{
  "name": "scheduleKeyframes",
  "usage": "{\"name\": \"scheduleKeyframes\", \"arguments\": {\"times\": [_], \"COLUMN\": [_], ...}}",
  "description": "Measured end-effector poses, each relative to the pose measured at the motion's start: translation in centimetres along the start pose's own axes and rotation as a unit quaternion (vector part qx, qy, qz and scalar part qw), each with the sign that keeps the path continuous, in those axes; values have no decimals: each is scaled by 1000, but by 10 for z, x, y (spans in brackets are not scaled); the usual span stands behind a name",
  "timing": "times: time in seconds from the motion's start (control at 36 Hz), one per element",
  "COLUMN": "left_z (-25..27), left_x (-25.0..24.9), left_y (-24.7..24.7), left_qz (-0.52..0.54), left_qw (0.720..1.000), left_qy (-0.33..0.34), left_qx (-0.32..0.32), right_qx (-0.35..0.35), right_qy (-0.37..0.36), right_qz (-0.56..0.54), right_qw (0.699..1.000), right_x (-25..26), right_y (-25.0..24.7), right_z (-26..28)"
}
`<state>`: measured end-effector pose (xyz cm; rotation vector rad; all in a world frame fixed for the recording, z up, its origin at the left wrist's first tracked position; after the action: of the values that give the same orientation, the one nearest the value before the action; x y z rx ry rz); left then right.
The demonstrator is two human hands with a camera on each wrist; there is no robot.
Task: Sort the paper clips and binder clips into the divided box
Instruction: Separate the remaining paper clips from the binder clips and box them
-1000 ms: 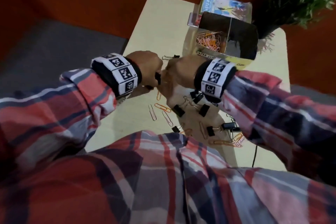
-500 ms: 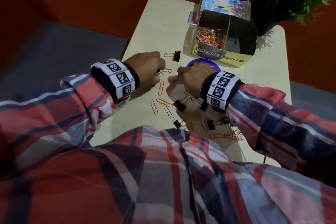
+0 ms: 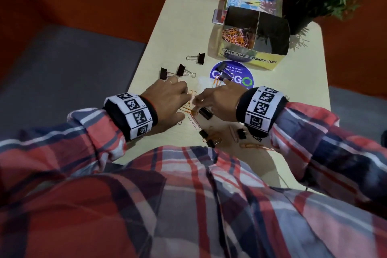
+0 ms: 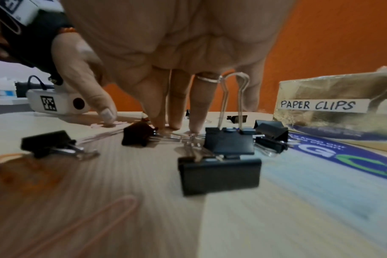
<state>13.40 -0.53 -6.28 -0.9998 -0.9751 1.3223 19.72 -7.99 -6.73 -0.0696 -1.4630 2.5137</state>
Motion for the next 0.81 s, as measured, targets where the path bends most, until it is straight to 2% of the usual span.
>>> {"name": "scheduleKeyframes", "arguments": {"times": [0.14,0.28,0.33,0.42,0.47,0.53,0.67,0.81], "left_z": [10,16,18,23,27,30,30,12], "left_x": [14,29,32,30,23,16,13,13], "left_y": [1,6,4,3,7,15,12,-1], "left_qz": [8,21,11,15,42,75,99,24], "left_qw": [999,998,998,998,998,996,993,999], "left_qy": [-37,-59,-63,-55,-43,-39,-51,-35], "left_qx": [-10,1,-1,-14,-9,6,-27,-10], "right_qx": [-5,20,8,-13,7,38,48,29], "right_qy": [65,59,61,126,181,201,120,42], "right_qz": [-7,-22,-17,-2,-7,5,55,14], "right_qw": [998,998,998,992,983,979,990,999], "right_x": [-10,22,27,7,-12,-21,1,25], "right_y": [8,9,4,-5,-6,-4,-2,2], "right_z": [3,2,4,8,8,8,5,9]}}
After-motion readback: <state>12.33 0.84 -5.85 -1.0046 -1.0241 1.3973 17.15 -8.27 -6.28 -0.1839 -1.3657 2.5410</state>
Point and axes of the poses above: each hand's wrist, its own z-axis away from the middle knuckle, its own y-axis out of the palm, x = y × z, the point moved 8 cm from there along -z, towards the middle knuckle, and after that the axes turned 2 degrees about y, right-handed, at the moved point
